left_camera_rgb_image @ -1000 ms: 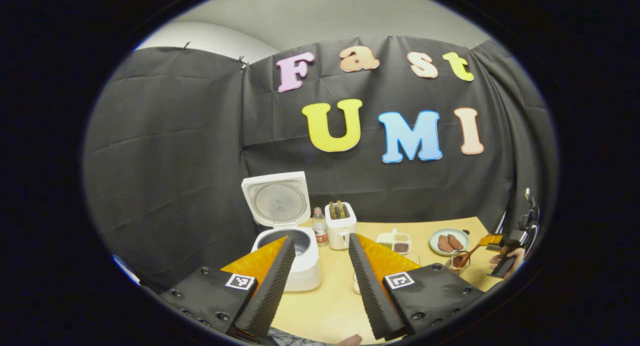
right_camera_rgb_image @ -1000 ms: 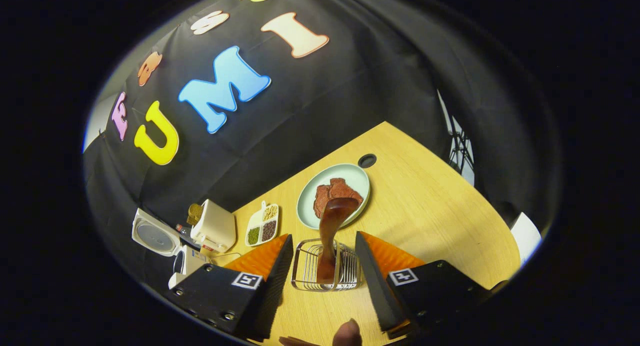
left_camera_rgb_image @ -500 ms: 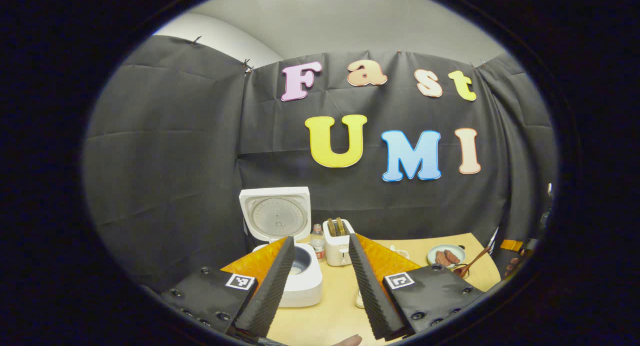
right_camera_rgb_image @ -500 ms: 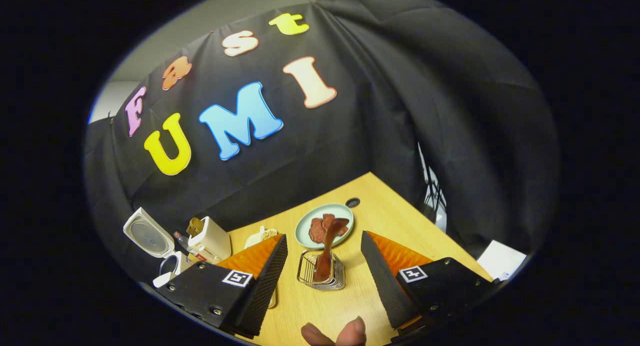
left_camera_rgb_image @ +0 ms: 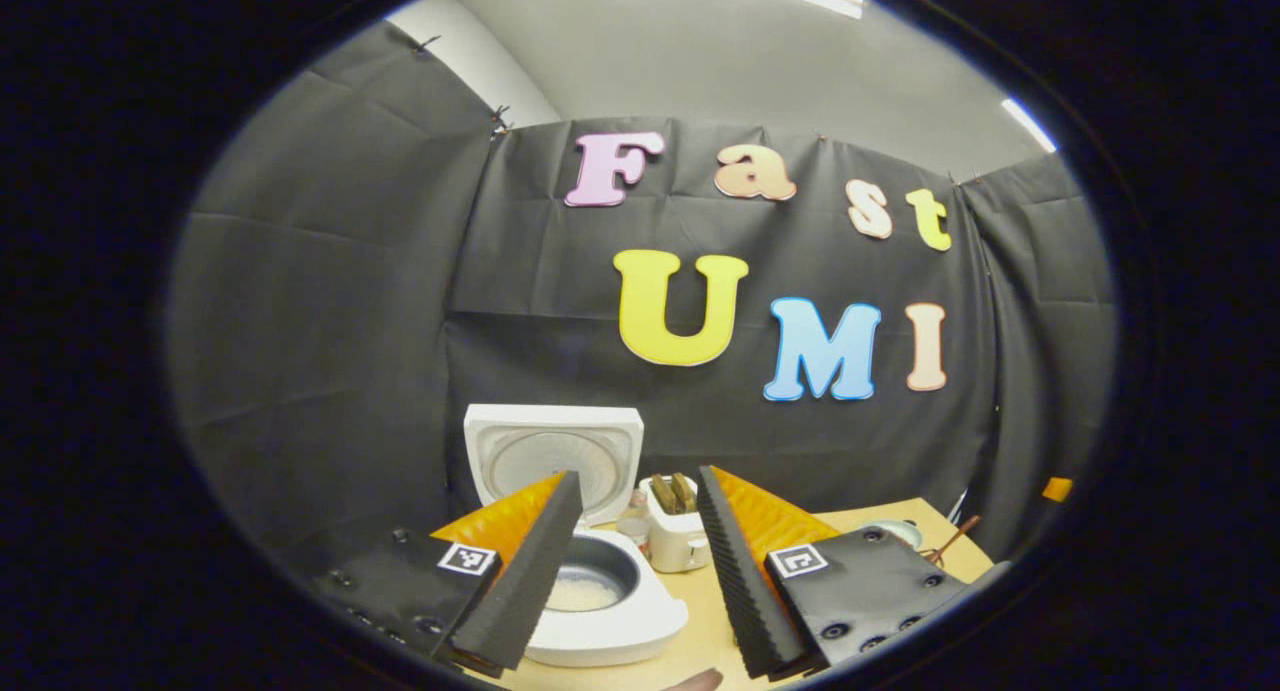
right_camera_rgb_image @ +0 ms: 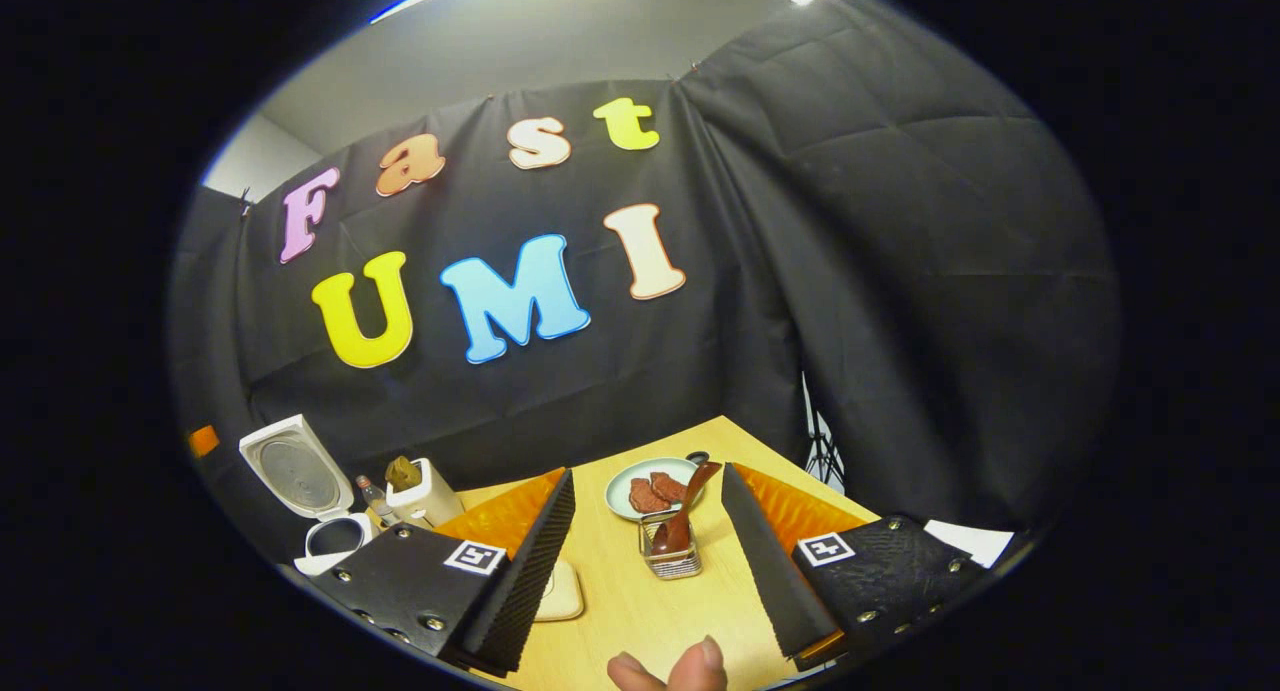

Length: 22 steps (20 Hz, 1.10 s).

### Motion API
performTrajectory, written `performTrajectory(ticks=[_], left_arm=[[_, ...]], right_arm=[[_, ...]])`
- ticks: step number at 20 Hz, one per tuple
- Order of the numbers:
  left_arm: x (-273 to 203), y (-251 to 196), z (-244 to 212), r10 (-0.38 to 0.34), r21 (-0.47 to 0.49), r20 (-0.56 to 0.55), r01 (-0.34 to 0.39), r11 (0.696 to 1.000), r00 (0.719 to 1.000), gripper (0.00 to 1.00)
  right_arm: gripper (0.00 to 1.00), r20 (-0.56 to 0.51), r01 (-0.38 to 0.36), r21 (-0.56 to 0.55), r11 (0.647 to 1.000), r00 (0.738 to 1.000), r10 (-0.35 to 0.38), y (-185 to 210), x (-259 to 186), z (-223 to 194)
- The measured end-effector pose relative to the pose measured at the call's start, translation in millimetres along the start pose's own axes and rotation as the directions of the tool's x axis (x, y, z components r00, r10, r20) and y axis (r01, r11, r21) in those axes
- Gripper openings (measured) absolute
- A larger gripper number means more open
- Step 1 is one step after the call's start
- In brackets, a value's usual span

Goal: Close the left gripper, press the button to open the rice cooker; take a wooden spoon from the chopstick holder with the right hand, scoop a spoonful of rice and pour it into the rice cooker, then put the wooden spoon back into the chopstick holder.

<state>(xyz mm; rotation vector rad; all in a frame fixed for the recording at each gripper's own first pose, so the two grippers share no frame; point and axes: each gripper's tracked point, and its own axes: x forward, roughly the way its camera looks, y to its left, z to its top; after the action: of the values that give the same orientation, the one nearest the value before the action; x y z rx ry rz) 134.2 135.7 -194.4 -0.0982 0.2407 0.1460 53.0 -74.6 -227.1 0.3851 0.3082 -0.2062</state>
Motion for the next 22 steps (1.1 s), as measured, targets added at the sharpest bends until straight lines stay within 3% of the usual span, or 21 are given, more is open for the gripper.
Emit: performTrajectory(ticks=[4,11,17,18,21,22], left_arm=[[37.8,28.5,6.0,0.001,-0.066,0.020,0.000,0.998,1.000,0.78],[134.0,86.0,51.1,0.138,-0.117,0.118,-0.124,0.985,0.983,0.77],[233.5,109.3,44.0,0.228,-0.115,0.084,-0.218,0.969,0.970,0.77],[242.6,111.8,36.4,0.237,-0.098,0.073,-0.229,0.968,0.969,0.90],[282.5,115.0,15.1,0.264,-0.052,0.022,-0.263,0.964,0.964,0.77],[291.9,118.7,6.7,0.270,-0.039,-0.005,-0.270,0.962,0.963,0.90]], right_arm=[[0.90,-0.017,-0.033,-0.098,0.995,0.999,0.032,46.0,-14.4,-2.6],[0.91,-0.091,-0.152,-0.118,0.981,0.986,0.142,132.5,-40.6,-17.1],[0.91,-0.141,-0.216,-0.165,0.962,0.971,0.194,173.0,-57.5,-33.0],[0.91,-0.145,-0.224,-0.160,0.961,0.969,0.202,179.4,-60.9,-33.9],[0.91,-0.152,-0.245,-0.177,0.953,0.964,0.220,192.5,-65.3,-35.1],[0.91,-0.155,-0.250,-0.187,0.950,0.962,0.223,194.9,-66.5,-36.5]])
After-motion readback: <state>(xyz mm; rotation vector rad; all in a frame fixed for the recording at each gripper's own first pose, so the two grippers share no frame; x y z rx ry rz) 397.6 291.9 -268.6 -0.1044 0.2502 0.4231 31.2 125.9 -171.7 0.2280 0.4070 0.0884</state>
